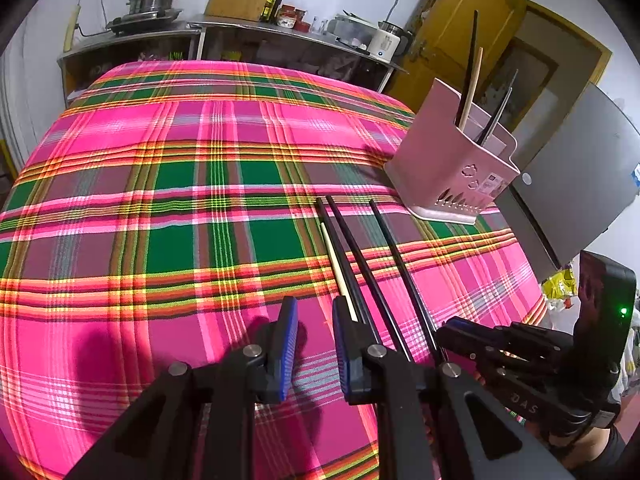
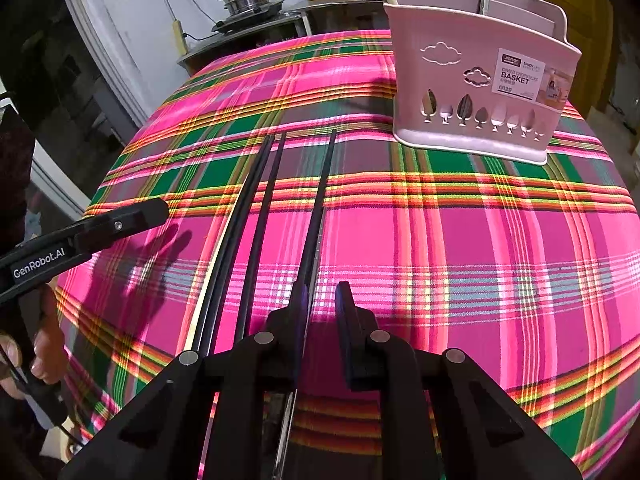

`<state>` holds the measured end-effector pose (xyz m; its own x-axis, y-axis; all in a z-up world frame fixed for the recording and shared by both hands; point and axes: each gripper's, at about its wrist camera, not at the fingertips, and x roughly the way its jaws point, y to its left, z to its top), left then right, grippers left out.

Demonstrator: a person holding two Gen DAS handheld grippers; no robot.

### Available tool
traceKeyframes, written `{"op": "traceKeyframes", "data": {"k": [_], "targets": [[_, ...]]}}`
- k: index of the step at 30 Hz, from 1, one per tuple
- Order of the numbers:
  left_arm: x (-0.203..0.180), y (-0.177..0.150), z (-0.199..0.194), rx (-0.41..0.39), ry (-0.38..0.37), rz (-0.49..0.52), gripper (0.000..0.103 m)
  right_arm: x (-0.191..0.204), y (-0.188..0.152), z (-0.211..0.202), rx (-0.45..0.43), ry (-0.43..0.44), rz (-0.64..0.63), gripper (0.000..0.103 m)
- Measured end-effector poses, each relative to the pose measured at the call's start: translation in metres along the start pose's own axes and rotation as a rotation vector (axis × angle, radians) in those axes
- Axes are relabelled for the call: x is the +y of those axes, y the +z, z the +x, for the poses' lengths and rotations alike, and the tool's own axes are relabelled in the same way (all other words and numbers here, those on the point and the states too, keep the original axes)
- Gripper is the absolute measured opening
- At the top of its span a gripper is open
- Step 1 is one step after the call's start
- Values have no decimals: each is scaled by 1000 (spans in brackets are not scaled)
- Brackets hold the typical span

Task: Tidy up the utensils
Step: 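Move both open tools back down to the remaining chopsticks, then grasp a wooden chopstick with the left tool while the right tool grasps a thin metal chopstick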

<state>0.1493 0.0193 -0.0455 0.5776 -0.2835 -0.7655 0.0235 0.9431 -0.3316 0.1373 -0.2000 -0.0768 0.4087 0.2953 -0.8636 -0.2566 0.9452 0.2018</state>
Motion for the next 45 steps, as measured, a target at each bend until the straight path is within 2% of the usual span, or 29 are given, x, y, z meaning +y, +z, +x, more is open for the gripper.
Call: {"op": "traceKeyframes", "data": {"k": [9,14,28,34,45], "targets": [[-2,2,15,32,2,-12,17,-6,6,6,2,-50,13,15],[-3,1,17,33,2,-15,17,-5,3,-1,-8,-8,26,15],[-1,1,20,39,1,-24,17,1,-20,-12,25,15,-25,14],[-4,-1,25,55,1,-23,17,5,-15,-4,21,-36,-43,14],[-13,15,48,70,40,-19,17,-8,7,5,-7,-45,14,13]]}}
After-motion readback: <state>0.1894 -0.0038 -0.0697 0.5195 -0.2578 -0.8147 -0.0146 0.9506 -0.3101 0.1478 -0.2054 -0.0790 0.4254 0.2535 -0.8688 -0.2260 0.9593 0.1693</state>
